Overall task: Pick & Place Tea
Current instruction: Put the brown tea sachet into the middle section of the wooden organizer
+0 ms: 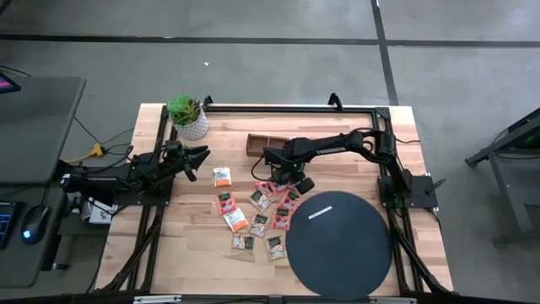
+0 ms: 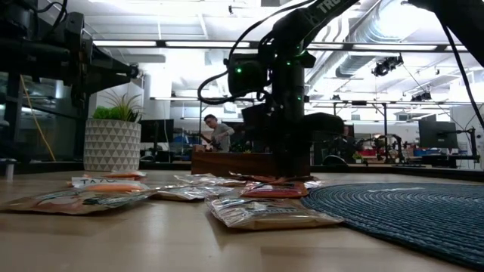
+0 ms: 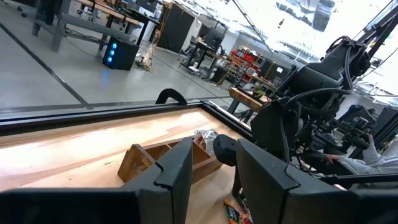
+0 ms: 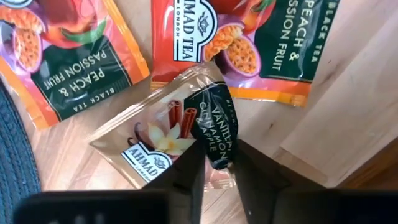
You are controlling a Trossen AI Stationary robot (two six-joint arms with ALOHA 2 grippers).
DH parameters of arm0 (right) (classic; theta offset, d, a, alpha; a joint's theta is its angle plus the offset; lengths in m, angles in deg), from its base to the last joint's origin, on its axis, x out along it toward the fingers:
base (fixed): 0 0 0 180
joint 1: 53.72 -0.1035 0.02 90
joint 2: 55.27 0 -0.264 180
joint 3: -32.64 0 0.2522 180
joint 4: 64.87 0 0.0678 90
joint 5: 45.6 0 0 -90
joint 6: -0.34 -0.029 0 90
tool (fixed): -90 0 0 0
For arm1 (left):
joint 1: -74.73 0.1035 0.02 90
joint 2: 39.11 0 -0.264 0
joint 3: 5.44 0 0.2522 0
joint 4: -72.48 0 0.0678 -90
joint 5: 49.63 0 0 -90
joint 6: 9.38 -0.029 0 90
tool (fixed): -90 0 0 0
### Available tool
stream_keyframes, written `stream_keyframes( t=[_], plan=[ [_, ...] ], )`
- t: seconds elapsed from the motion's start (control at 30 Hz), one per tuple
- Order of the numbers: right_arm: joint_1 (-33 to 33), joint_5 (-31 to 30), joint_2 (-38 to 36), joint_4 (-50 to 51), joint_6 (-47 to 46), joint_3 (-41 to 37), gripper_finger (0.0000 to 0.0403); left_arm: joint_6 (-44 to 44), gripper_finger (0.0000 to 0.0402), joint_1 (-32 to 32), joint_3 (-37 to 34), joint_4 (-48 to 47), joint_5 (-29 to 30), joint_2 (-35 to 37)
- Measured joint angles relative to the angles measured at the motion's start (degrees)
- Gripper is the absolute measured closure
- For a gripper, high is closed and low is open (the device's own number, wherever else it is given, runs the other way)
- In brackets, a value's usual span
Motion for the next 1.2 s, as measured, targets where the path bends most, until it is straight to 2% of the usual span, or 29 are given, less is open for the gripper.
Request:
stream_keyframes(
  t=[0.2, 0.37, 0.87, 1.1, 1.2],
  plan=[
    [-0.04, -0.02, 0.00, -0.24, -3.00, -0.07, 0.0396, -0.01, 0.0278, 0.02, 0.00, 0.00, 0.00, 0.00],
    [-0.20, -2.90, -0.52, -1.06, -7.48, -0.09, 0.0398, -0.01, 0.0278, 0.01, -0.01, 0.00, 0.00, 0.00],
    [-2.03, -14.87, -10.02, -5.26, -25.65, -0.28, 0.0402, -0.01, 0.0278, 0.00, 0.00, 0.00, 0.00, 0.00],
    [-2.26, -25.75, -12.40, -11.30, -32.96, -0.17, 0.0402, 0.00, 0.0278, 0.01, -0.01, 0.00, -0.01, 0.00],
    [-1.59, -28.33, -12.81, -12.53, -35.14, -0.15, 0.0403, 0.00, 0.0278, 0.01, -0.01, -0.02, 0.00, 0.00]
  ],
)
